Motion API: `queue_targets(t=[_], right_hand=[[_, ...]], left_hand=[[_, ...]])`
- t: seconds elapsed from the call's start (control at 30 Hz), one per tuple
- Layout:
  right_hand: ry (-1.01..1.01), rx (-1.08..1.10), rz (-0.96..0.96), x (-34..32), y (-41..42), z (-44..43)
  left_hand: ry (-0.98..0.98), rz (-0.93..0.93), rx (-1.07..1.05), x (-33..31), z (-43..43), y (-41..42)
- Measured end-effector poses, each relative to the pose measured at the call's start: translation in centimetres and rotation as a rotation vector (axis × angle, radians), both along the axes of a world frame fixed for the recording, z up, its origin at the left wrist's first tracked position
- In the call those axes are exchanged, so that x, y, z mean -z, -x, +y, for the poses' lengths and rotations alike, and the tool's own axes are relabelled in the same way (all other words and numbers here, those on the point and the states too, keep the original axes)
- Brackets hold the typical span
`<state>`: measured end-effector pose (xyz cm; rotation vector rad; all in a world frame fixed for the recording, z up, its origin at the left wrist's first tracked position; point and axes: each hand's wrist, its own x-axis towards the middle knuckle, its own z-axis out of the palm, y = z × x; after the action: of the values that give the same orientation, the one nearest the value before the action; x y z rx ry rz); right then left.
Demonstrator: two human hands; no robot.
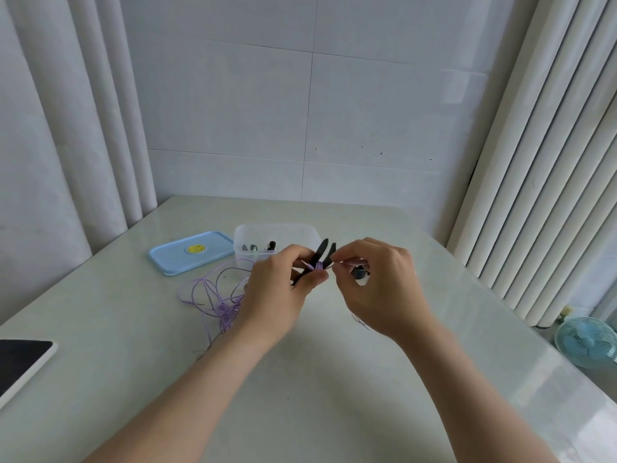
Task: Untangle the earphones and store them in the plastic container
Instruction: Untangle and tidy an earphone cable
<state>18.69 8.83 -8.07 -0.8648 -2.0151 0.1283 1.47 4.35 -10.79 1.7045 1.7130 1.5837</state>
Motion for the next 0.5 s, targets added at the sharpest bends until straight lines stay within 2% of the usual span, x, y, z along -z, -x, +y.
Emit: queue_targets(t=[0.13, 0.5], right_hand=[[-0.128, 0.021, -0.048, 0.2, 0.1, 0.2], [-0.051, 0.034, 0.101, 0.1, -0.2, 1.3]], left_hand=[[0.087, -0.063, 0.057, -0.2, -0.4, -0.1], [0.155, -0.109, 0.163, -1.1, -0.9, -0.5]])
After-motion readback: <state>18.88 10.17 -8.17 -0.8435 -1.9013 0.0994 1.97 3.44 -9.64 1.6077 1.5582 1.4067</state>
